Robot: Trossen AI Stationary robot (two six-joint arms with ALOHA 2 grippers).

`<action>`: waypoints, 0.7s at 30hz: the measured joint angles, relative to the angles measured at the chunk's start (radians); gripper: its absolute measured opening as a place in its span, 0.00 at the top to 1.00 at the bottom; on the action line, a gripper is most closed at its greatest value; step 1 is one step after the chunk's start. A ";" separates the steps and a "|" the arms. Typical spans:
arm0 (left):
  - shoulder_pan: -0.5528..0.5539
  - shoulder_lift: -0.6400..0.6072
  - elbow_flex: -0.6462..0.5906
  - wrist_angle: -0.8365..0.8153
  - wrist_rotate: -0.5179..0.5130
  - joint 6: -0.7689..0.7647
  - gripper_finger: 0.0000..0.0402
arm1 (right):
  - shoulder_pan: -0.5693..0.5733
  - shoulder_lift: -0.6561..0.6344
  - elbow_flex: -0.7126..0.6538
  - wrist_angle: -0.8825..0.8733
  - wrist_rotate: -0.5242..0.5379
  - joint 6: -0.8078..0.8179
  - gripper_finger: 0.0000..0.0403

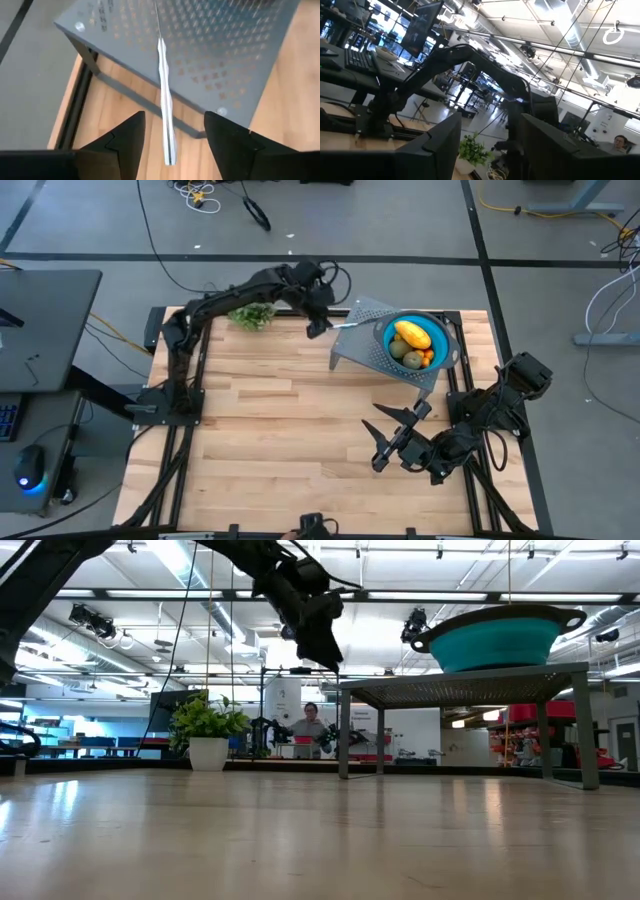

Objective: Pick & Place Fruit
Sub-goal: Put the green patterned knife on the shelf

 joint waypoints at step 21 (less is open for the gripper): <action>0.042 -0.012 -0.004 -0.150 -0.215 -0.074 0.31 | 0.000 0.000 0.000 0.000 -0.009 0.011 0.47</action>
